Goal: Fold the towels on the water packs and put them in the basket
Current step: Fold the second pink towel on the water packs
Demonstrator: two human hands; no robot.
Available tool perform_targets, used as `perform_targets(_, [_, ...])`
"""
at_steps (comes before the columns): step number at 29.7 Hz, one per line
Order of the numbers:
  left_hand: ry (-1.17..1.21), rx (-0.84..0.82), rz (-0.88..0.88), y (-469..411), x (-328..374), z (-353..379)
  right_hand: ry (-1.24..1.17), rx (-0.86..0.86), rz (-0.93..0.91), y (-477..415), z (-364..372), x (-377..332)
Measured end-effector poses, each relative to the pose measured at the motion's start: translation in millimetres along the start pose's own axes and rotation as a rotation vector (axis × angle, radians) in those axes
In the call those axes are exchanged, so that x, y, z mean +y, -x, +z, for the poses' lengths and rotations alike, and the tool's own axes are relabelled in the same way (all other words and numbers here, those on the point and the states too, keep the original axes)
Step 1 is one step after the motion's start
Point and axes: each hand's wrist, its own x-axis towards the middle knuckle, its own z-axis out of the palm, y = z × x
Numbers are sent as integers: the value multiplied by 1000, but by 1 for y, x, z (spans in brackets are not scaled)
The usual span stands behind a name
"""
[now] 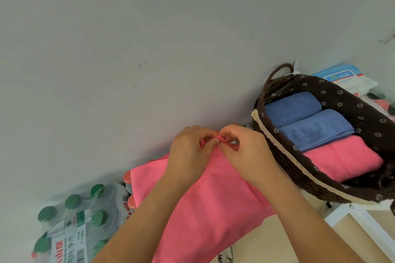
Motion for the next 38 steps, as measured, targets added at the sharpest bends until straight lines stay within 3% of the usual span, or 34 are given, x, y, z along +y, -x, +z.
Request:
perform_targets(2, [-9, 11, 3, 1, 4, -2, 124, 14, -61, -1, -1, -2])
perform_targets(4, [1, -31, -32, 3, 5, -9, 93, 41, -74, -1, -2, -3])
perform_targets(9, [-249, -333, -108, 16, -22, -50, -390, 55, 110, -6, -18, -5])
perform_targets(12, [-467, -431, -251, 36, -43, -89, -425, 96, 92, -16, -28, 4])
perform_targets(16, [-630, -380, -330, 67, -57, -130, -474, 187, 65, -28, -28, 0])
perform_targets(18, [-633, -319, -259, 78, -56, -142, -461, 205, 41, -32, -22, -7])
perform_targets(21, [-464, -163, -120, 91, -51, -157, -503, 279, 54, -34, -16, -14])
perform_targets(24, [-448, 54, 16, 104, -39, -176, -536, 332, 79, -31, -17, -22])
perform_targets(28, [-90, -26, -243, 125, -15, -189, -515, 381, 76, -18, -20, -40])
perform_targets(30, [81, 13, -309, 139, -4, -187, -490, 420, 75, -6, -24, -46])
perform_targets(33, [314, 108, -261, 161, 22, -178, -353, 552, 56, 16, -36, -52])
perform_targets(38, [523, 103, -121, 189, 54, -154, -128, 772, -36, 40, -78, -79])
